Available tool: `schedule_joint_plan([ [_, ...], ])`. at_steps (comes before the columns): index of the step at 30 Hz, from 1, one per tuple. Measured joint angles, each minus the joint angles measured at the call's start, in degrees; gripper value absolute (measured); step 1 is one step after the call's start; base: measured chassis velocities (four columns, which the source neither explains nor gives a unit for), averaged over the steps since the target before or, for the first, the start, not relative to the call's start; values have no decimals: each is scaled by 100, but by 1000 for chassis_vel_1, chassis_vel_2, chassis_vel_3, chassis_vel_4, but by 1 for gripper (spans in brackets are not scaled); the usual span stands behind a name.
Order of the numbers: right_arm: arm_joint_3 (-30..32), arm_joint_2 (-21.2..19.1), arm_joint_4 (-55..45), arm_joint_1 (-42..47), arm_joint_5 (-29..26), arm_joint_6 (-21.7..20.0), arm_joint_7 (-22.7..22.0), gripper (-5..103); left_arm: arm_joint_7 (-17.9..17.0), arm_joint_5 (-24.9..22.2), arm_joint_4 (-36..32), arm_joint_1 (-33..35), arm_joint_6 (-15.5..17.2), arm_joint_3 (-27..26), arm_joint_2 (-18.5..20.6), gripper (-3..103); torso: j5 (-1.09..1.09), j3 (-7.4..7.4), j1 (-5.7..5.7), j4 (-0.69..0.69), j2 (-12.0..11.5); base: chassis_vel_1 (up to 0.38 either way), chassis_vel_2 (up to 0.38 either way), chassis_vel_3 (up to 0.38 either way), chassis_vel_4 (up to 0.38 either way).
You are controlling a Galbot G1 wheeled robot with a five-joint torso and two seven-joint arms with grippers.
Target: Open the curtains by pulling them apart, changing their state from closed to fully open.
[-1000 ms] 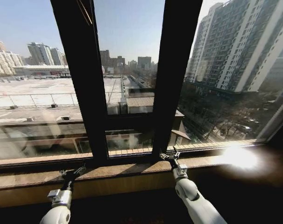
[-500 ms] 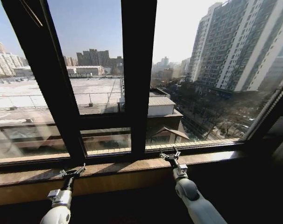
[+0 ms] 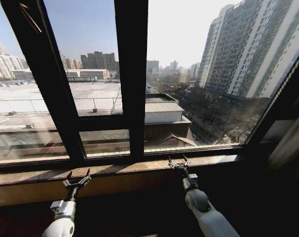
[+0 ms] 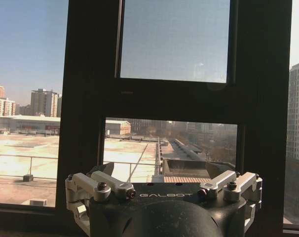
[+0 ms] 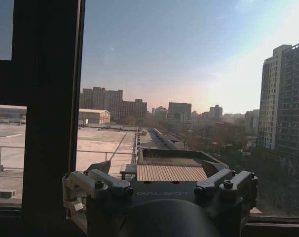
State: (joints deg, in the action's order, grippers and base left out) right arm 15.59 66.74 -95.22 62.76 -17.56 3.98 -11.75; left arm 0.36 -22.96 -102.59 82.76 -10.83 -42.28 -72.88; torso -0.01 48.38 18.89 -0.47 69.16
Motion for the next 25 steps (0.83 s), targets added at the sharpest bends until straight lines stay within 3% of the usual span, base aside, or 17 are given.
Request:
schedule_joint_plan([
  [14, 0, -1, 0, 1, 0, 0, 0, 100, 0, -1, 1, 1, -1, 1, -2, 100, -3, 1, 0, 1, 0, 250, -463, -258, 466],
  [25, 0, 0, 0, 1, 0, 0, 0, 100, 0, 0, 1, 1, -1, -1, -1, 100, -2, -3, -6, 0, 4, 171, -159, -184, 152],
])
